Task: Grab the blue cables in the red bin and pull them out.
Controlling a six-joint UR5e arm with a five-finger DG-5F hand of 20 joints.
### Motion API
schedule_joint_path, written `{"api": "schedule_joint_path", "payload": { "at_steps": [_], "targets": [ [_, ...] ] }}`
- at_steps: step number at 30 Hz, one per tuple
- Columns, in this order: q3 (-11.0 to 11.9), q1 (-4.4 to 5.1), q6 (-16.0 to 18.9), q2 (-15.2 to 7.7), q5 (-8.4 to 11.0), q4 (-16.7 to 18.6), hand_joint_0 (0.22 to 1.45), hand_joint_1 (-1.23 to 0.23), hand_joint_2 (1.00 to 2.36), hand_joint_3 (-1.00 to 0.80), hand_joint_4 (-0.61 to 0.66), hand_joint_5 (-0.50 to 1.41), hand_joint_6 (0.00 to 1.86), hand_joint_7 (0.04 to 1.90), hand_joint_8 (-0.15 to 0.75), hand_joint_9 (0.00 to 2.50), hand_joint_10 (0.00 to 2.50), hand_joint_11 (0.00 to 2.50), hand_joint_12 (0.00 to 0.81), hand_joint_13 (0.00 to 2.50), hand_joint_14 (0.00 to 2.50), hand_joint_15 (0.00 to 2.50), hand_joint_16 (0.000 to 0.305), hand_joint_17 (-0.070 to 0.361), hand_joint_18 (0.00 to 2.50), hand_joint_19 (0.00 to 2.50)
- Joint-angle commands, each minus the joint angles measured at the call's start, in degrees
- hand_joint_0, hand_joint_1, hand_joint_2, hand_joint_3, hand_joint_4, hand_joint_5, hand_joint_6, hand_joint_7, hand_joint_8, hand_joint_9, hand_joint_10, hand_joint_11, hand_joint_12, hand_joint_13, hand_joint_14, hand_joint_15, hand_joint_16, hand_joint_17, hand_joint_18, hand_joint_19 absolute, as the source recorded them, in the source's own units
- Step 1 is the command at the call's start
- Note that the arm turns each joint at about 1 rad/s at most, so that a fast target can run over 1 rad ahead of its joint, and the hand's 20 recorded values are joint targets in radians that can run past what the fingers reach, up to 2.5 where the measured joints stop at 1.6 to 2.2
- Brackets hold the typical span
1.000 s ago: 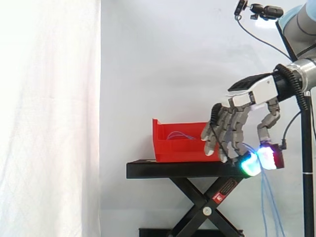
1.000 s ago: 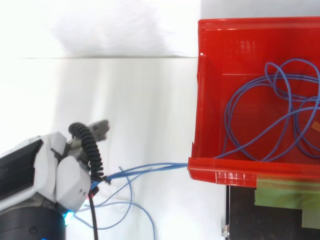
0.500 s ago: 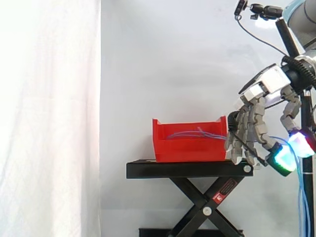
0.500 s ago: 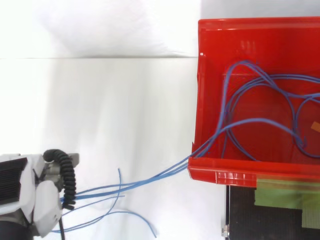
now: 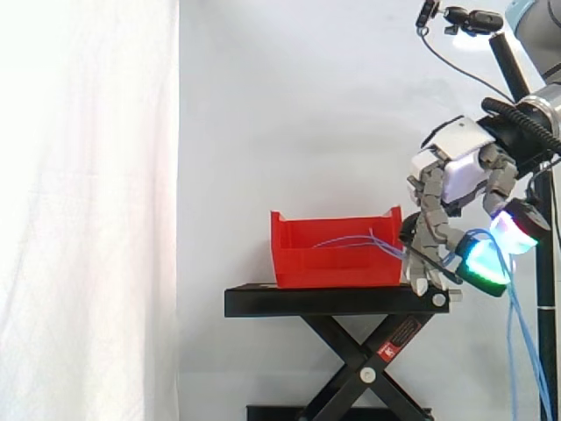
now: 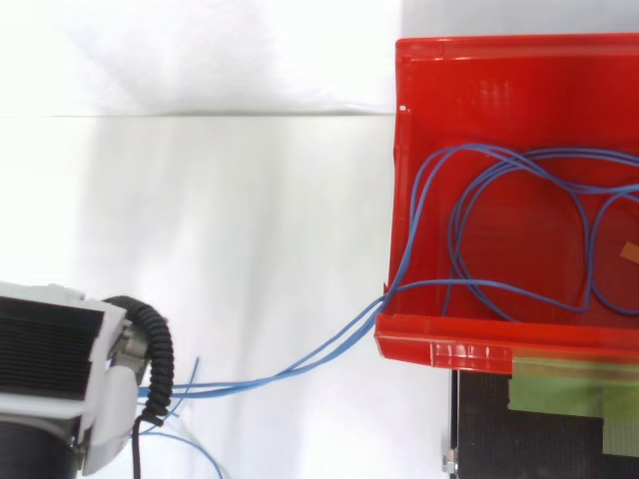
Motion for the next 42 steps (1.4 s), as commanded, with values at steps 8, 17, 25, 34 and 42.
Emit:
{"api": "schedule_joint_path", "payload": {
  "at_steps": [8, 17, 25, 34, 42],
  "targets": [
    [0.00, 1.37, 39.21, -0.02, 11.30, 2.64, 0.92, -0.75, 1.00, -1.00, 0.07, 0.93, 0.77, 0.72, 0.236, 0.90, 0.02, 0.43, 0.299, 0.68, 0.01, 0.28, 0.039, 0.087, 0.50, 0.28],
    [0.00, 2.25, 42.02, -0.02, 14.55, 2.72, 0.91, -0.75, 1.00, -1.00, 0.05, 0.90, 0.78, 0.71, 0.232, 0.90, 0.02, 0.44, 0.298, 0.68, 0.01, 0.28, 0.039, 0.087, 0.50, 0.29],
    [0.00, 2.52, 33.67, -0.02, 13.23, 11.07, 0.91, -0.75, 1.00, -1.00, 0.03, 0.87, 0.81, 0.70, 0.236, 0.90, 0.02, 0.46, 0.298, 0.69, 0.01, 0.29, 0.039, 0.087, 0.50, 0.30],
    [0.00, 2.52, 23.66, -0.02, 9.28, 15.64, 0.88, -0.78, 1.00, -1.00, 0.03, 0.79, 0.87, 0.64, 0.233, 0.89, 0.02, 0.47, 0.297, 0.69, 0.01, 0.30, 0.039, 0.088, 0.51, 0.30],
    [0.00, 2.43, 24.62, -0.02, 9.45, 14.76, 0.86, -0.80, 1.00, -1.00, 0.04, 0.77, 0.90, 0.62, 0.235, 0.88, 0.02, 0.47, 0.299, 0.69, 0.01, 0.31, 0.039, 0.089, 0.51, 0.30]
  ]
}}
